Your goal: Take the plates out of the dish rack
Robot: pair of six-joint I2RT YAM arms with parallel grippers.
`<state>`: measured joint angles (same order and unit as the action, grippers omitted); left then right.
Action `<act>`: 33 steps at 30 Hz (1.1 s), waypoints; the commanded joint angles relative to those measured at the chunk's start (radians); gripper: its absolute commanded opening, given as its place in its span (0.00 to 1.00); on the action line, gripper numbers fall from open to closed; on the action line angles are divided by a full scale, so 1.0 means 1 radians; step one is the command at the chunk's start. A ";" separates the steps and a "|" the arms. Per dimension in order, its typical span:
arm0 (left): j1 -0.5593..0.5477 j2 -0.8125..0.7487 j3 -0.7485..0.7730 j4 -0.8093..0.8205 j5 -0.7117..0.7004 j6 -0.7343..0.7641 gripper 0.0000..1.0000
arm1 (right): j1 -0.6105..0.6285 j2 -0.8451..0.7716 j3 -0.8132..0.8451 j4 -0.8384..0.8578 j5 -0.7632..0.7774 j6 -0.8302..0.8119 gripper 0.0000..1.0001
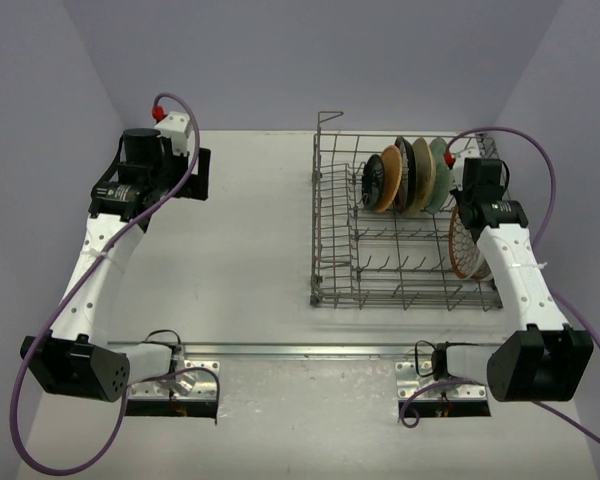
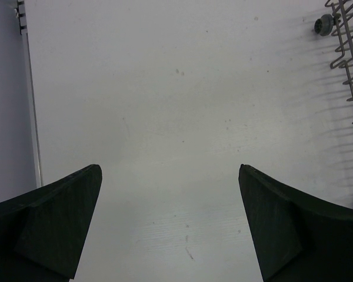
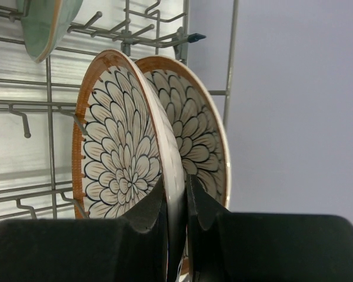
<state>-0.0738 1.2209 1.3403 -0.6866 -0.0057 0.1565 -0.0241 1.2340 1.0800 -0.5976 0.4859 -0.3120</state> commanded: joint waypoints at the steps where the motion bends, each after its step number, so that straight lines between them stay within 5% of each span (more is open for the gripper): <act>1: -0.004 -0.039 -0.001 0.065 -0.012 -0.053 1.00 | 0.015 -0.062 0.140 0.087 -0.021 -0.045 0.00; 9: -0.004 -0.052 -0.030 0.141 -0.126 -0.167 1.00 | 0.036 -0.071 0.266 0.074 -0.041 -0.110 0.00; 18: -0.003 -0.176 -0.115 0.248 0.074 -0.095 1.00 | 0.052 -0.067 0.430 0.012 -0.138 -0.032 0.00; 25: 0.000 -0.118 -0.021 0.128 0.363 -0.081 1.00 | 0.052 -0.017 0.658 -0.202 -0.521 0.267 0.00; 33: -0.003 -0.048 0.048 0.074 0.681 -0.109 0.99 | 0.052 -0.015 0.596 -0.198 -1.120 0.487 0.00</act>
<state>-0.0734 1.1395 1.3216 -0.5967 0.4358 0.0587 0.0244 1.2345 1.7035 -0.8951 -0.2667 -0.0038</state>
